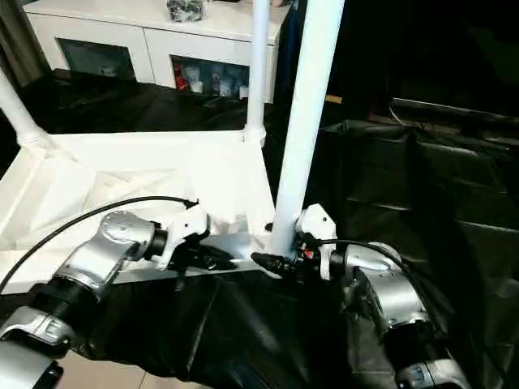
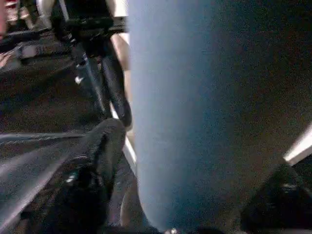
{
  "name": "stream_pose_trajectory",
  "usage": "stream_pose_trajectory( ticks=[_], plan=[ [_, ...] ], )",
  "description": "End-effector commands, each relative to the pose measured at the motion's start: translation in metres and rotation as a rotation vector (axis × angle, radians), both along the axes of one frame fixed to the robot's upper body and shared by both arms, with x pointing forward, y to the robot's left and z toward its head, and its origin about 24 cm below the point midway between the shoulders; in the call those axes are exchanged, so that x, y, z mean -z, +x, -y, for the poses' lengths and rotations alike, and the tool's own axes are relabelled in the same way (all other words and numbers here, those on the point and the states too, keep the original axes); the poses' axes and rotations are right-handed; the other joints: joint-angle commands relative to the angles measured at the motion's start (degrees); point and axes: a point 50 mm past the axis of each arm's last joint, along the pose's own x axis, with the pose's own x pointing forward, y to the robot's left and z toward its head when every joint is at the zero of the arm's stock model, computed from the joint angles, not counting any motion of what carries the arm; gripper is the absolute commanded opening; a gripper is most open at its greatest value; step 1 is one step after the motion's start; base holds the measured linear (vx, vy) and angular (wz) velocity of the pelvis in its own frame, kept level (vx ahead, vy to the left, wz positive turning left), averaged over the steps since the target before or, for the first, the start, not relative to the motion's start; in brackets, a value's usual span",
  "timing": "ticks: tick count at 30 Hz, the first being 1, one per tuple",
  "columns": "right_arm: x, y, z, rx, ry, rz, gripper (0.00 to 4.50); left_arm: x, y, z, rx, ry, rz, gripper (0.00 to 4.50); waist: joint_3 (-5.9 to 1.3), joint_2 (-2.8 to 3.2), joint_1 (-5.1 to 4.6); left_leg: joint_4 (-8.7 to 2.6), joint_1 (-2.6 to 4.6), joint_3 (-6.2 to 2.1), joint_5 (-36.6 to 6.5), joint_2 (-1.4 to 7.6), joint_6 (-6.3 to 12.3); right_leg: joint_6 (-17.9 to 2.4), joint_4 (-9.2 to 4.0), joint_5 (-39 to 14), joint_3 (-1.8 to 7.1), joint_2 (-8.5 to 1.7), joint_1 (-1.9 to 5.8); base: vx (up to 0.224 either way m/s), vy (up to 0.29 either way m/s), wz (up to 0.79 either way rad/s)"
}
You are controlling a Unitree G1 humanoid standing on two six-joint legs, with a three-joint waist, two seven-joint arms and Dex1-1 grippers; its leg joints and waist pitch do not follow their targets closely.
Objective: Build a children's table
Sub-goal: Rotate leg to tighten
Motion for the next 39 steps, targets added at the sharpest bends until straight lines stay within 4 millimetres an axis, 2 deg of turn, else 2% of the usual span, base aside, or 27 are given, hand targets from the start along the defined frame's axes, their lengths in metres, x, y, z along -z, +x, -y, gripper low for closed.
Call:
stream_pose_trajectory(
  ticks=[1, 5, 6, 7, 10, 12, 17, 18, 20, 23, 25, 26, 27, 28, 29, 30, 31, 32, 33, 34, 35, 36, 37, 38, 39],
  plan=[
    [0.006, -0.003, -0.004, -0.060, -0.022, -0.052, 3.11, 0.006, -0.005, 0.002, 0.048, 0.010, -0.042, 0.00, -2.35, -0.51, 0.21, -3.50, -0.81, 0.54, -11.31, 0.75, 4.87, -12.84, -3.96, -12.92, 1.50, -1.88, 2.78, 0.000, 0.000, 0.00],
    [0.007, -0.004, -0.002, -0.091, -0.042, -0.072, 2.65, 0.005, -0.004, -0.002, 0.059, 0.024, -0.051, 0.00, -2.42, -0.59, 0.22, -3.33, -0.77, 0.62, -9.72, 0.73, 5.13, -14.04, -3.58, -9.05, 1.54, -1.85, 2.95, 0.000, 0.000, 0.00],
    [0.007, -0.004, -0.002, -0.094, -0.044, -0.077, 2.65, 0.005, -0.004, -0.004, 0.060, 0.027, -0.053, 0.00, -2.44, -0.44, 0.29, -3.30, -0.72, 0.63, -9.57, 0.74, 5.15, -14.22, -3.53, -8.62, 1.54, -1.86, 2.95, 0.000, 0.000, 0.00],
    [0.008, -0.004, -0.001, -0.097, -0.044, -0.085, 2.47, 0.005, -0.004, -0.005, 0.060, 0.029, -0.058, 0.00, -2.44, -0.41, 0.29, -3.27, -0.73, 0.65, -9.43, 0.71, 5.23, -14.47, -3.50, -8.21, 1.53, -1.86, 2.99, 0.000, 0.000, 0.00],
    [0.010, -0.004, -0.001, -0.095, -0.039, -0.096, 2.40, 0.006, -0.003, -0.007, 0.058, 0.032, -0.066, 0.00, -2.38, -0.33, 0.31, -3.32, -0.70, 0.63, -9.70, 0.76, 5.04, -14.85, -3.49, -8.26, 1.50, -1.87, 3.03, 0.000, 0.000, 0.00],
    [0.011, -0.005, -0.002, -0.095, -0.032, -0.105, 2.16, 0.006, -0.003, -0.007, 0.059, 0.032, -0.071, 0.00, -2.37, -0.37, 0.31, -3.31, -0.69, 0.66, -10.13, 0.72, 4.83, -14.72, -3.59, -8.91, 1.52, -1.87, 3.04, 0.000, 0.000, 0.00],
    [0.019, -0.010, -0.007, -0.042, 0.017, -0.141, 2.03, 0.011, 0.000, -0.007, -0.001, 0.060, -0.063, 0.00, -2.29, -0.35, 0.31, -3.43, -0.65, 0.59, -11.07, 0.76, 4.24, -14.38, -3.70, -10.22, 1.55, -1.89, 3.02, 0.000, 0.000, 0.00],
    [0.022, -0.011, -0.009, -0.022, 0.021, -0.149, 2.01, 0.013, 0.001, -0.007, -0.021, 0.068, -0.060, 0.00, -2.18, -0.07, 0.24, -3.55, -0.57, 0.59, -11.90, 0.77, 3.87, -14.08, -3.90, -10.96, 1.59, -1.85, 2.90, 0.000, 0.000, 0.00],
    [0.028, -0.015, -0.013, 0.037, 0.047, -0.149, 2.01, 0.016, 0.003, -0.003, -0.066, 0.072, -0.047, 0.00, -1.99, -0.17, 0.25, -3.81, -0.40, 0.43, -14.77, 0.75, 2.91, -12.92, -4.34, -15.62, 1.56, -1.94, 2.80, 0.000, 0.000, 0.00],
    [0.041, -0.016, -0.018, 0.184, 0.064, -0.166, 1.99, 0.021, 0.006, 0.010, -0.144, 0.065, -0.032, 0.00, -1.61, -0.14, 0.00, -4.18, -0.19, 0.30, -18.40, 0.74, 1.68, -10.52, -5.16, -22.39, 1.58, -1.92, 2.27, 0.000, 0.000, 0.00],
    [0.052, -0.016, -0.024, 0.317, 0.064, -0.184, 1.99, 0.024, 0.009, 0.024, -0.219, 0.058, -0.024, 0.00, -1.22, -0.34, -0.26, -4.12, 0.45, -0.02, -23.64, 0.46, 0.69, -6.96, -6.23, -33.00, 1.25, -1.94, 1.39, 0.000, 0.000, 0.00],
    [0.055, -0.016, -0.026, 0.361, 0.064, -0.190, 1.99, 0.025, 0.010, 0.030, -0.249, 0.055, -0.022, 0.00, -1.12, -0.24, -0.31, -4.06, 0.78, -0.08, -24.70, 0.42, 0.42, -6.05, -6.65, -35.64, 1.19, -2.04, 0.96, -0.068, 0.011, 0.03],
    [0.058, -0.015, -0.029, 0.401, 0.066, -0.196, 1.99, 0.026, 0.011, 0.035, -0.274, 0.049, -0.023, 0.00, -0.83, -0.23, -0.59, -3.80, 1.50, -0.40, -27.69, 0.19, 0.00, -3.76, -7.74, -41.34, 0.61, -2.04, 0.31, -0.068, 0.011, 0.03],
    [0.060, -0.014, -0.034, 0.438, 0.074, -0.210, 1.99, 0.027, 0.010, 0.042, -0.284, 0.043, -0.025, 0.00, -0.57, 0.05, -1.13, -3.81, 2.19, -0.95, -31.36, -0.01, -0.18, -1.55, -8.74, -44.68, -0.62, -1.89, 0.23, -0.065, 0.024, -0.03],
    [0.062, -0.011, -0.040, 0.489, 0.079, -0.221, 1.99, 0.027, 0.010, 0.050, -0.302, 0.036, -0.021, 0.00, -0.81, 0.34, -1.80, -4.25, 1.90, -1.55, -33.22, 0.03, -0.18, -0.75, -9.17, -43.35, -1.60, -1.90, 1.02, 0.000, 0.000, 0.00],
    [0.063, -0.004, -0.055, 0.575, 0.082, -0.236, 1.98, 0.029, 0.009, 0.064, -0.309, 0.030, -0.023, 0.00, -0.87, 0.95, -1.97, -4.61, 1.79, -1.98, -34.33, 0.17, -0.27, -0.85, -9.07, -41.74, -2.09, -1.94, 1.55, 0.000, 0.000, 0.00],
    [0.062, -0.001, -0.060, 0.601, 0.082, -0.235, 1.98, 0.029, 0.008, 0.069, -0.306, 0.030, -0.022, 0.00, -0.77, 1.29, -3.03, -5.50, 1.30, -2.65, -37.03, 0.45, -0.51, -0.99, -9.21, -38.33, -3.23, -1.82, 2.46, -0.050, 0.064, -0.16],
    [0.061, 0.002, -0.065, 0.615, 0.079, -0.230, 1.98, 0.030, 0.007, 0.072, -0.301, 0.032, -0.018, 0.00, -0.60, 1.75, -3.73, -6.10, 1.55, -3.12, -40.99, 0.81, -0.27, -1.46, -9.50, -34.88, -4.34, -1.61, 3.22, -0.045, 0.056, -0.08],
    [0.059, 0.004, -0.071, 0.622, 0.078, -0.224, 1.98, 0.030, 0.007, 0.075, -0.296, 0.035, -0.016, 0.00, -0.30, 2.02, -3.99, -6.54, 1.85, -3.33, -43.37, 1.09, -0.21, -1.65, -9.46, -33.98, -4.89, -1.47, 3.29, -0.045, 0.056, -0.08],
    [0.051, 0.010, -0.083, 0.603, 0.104, -0.202, 1.98, 0.030, 0.006, 0.077, -0.284, 0.038, -0.013, 0.00, -0.06, 2.56, -4.35, -7.27, 2.21, -3.34, -46.94, 1.46, -0.08, -2.36, -9.12, -31.07, -5.49, -1.30, 3.75, 0.000, 0.000, 0.00],
    [0.049, 0.011, -0.086, 0.597, 0.110, -0.193, 1.98, 0.030, 0.006, 0.078, -0.282, 0.039, -0.012, 0.00, 0.02, 2.75, -4.43, -8.04, 1.84, -3.36, -48.61, 1.83, -0.08, -2.65, -8.21, -29.52, -5.62, -1.08, 4.43, -0.080, 0.005, 0.09],
    [0.042, 0.014, -0.091, 0.577, 0.129, -0.165, 1.98, 0.029, 0.007, 0.078, -0.276, 0.042, -0.013, 0.00, 0.45, 3.27, -1.53, -13.27, -3.51, -2.22, -55.06, 4.00, -0.77, -3.56, 2.84, -18.77, -3.95, -0.48, 9.24, -0.080, 0.005, 0.09],
    [0.042, 0.014, -0.091, 0.576, 0.130, -0.160, 1.98, 0.029, 0.007, 0.078, -0.275, 0.042, -0.013, 0.00, 0.49, 2.93, 0.45, -14.01, -4.26, -0.92, -55.43, 4.40, 0.10, -3.06, 5.04, -14.34, -2.60, -0.41, 9.24, -0.087, -0.043, 0.21],
    [0.037, 0.017, -0.088, 0.568, 0.131, -0.116, 2.33, 0.028, 0.008, 0.073, -0.276, 0.046, -0.012, 0.00, 0.42, 2.21, 1.56, -13.71, -2.86, 0.42, -52.68, 4.12, 1.54, -2.26, 5.71, -15.98, -0.68, -0.34, 7.62, 0.002, -0.140, 0.22],
    [0.037, 0.017, -0.088, 0.568, 0.131, -0.116, 2.54, 0.028, 0.008, 0.073, -0.276, 0.046, -0.012, 0.00, -0.57, -1.00, 0.42, -8.63, 1.15, 0.40, -44.20, 2.28, 2.23, 0.34, 1.25, -29.93, 1.92, -1.65, 4.15, 0.002, -0.140, 0.22]
  ],
)
